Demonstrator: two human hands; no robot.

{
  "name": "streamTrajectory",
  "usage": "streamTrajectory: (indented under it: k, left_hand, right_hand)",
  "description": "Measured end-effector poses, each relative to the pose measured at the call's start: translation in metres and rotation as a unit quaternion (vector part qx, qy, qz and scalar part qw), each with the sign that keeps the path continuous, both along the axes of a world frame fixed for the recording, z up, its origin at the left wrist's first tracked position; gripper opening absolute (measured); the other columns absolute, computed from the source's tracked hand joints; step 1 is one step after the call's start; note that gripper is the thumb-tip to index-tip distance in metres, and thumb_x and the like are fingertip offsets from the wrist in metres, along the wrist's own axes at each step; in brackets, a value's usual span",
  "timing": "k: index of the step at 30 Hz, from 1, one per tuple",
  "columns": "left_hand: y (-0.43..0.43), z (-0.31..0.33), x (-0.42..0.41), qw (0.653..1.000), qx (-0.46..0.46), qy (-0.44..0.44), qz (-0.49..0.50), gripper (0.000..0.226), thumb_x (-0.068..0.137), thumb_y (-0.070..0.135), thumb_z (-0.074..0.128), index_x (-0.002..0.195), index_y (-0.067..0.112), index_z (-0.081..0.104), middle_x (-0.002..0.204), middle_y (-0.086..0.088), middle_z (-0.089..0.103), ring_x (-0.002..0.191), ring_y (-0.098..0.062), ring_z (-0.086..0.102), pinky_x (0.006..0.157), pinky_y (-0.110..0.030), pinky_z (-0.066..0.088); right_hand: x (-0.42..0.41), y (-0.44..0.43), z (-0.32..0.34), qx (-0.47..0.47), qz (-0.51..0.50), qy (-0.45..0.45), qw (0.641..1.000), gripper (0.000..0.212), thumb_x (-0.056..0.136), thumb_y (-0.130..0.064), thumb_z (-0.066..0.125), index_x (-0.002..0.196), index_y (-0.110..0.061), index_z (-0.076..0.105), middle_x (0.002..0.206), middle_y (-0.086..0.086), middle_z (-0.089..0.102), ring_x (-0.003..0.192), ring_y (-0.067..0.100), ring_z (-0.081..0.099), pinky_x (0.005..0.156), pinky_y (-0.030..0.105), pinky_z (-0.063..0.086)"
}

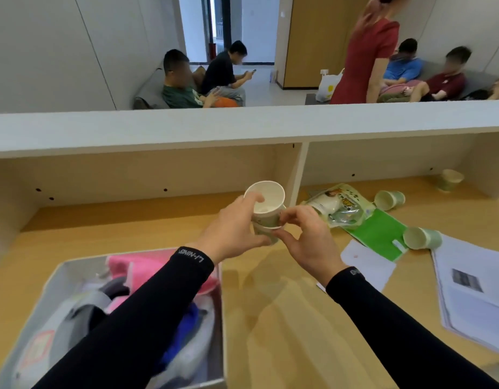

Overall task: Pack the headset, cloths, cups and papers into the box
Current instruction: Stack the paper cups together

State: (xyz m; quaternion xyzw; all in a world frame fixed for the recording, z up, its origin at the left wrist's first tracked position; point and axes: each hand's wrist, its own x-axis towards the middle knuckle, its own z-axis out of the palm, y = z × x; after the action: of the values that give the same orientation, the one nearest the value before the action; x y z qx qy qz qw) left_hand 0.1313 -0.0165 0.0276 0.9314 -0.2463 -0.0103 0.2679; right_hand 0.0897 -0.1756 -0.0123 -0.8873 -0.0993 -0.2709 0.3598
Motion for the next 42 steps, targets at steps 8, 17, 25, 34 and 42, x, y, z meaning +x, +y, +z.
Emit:
streamTrajectory:
  k: [8,17,25,34,42]
  left_hand:
    - [-0.043,-0.022,-0.036,0.998,0.001,-0.033,0.057,0.037,0.079,0.038,0.069,0.105,0.018,0.052,0.105,0.001,0.053,0.093,-0.022,0.058,0.072,-0.029,0.046]
    - [-0.054,-0.063,-0.061,0.993,0.097,0.063,0.038,0.094,0.082,0.042,0.063,0.149,0.011,0.006,0.144,-0.010,0.041,0.127,-0.029,0.045,0.098,-0.035,0.038]
    - [-0.074,-0.122,-0.079,0.976,0.171,0.131,-0.007,0.072,0.085,0.036,0.061,0.142,0.009,0.024,0.132,-0.011,0.047,0.113,-0.029,0.054,0.087,-0.034,0.045]
    - [-0.087,-0.105,-0.076,0.978,0.139,0.146,-0.054,0.105,0.072,0.044,0.065,0.150,0.015,0.002,0.158,-0.011,0.010,0.145,-0.026,0.009,0.117,-0.037,0.016]
    - [-0.146,-0.076,-0.054,0.994,0.073,0.077,-0.005,0.047,0.088,0.029,0.051,0.133,0.016,0.047,0.136,-0.004,0.052,0.123,-0.023,0.049,0.099,-0.034,0.040]
  right_hand:
    - [-0.026,-0.042,-0.001,0.316,0.118,0.253,0.907,0.040,0.081,-0.018,0.066,0.118,-0.031,0.055,0.112,-0.016,0.066,0.107,0.000,0.059,0.091,0.018,0.049]
    - [-0.048,-0.035,-0.044,0.299,0.035,0.352,0.886,0.037,0.097,-0.025,0.042,0.133,-0.022,0.048,0.123,-0.002,0.062,0.112,0.016,0.058,0.101,0.040,0.046]
    - [-0.080,-0.041,-0.086,0.220,-0.073,0.424,0.876,0.036,0.091,-0.016,0.048,0.125,-0.016,0.058,0.121,0.001,0.066,0.109,0.015,0.061,0.095,0.033,0.050]
    - [-0.084,-0.067,-0.085,0.245,-0.110,0.414,0.870,0.047,0.092,-0.031,0.052,0.136,-0.014,0.047,0.138,0.004,0.052,0.120,0.016,0.054,0.094,0.024,0.040]
    - [-0.065,-0.146,-0.070,0.241,-0.187,0.369,0.878,0.045,0.091,-0.016,0.049,0.135,-0.011,0.046,0.140,0.009,0.050,0.120,0.021,0.053,0.099,0.033,0.041]
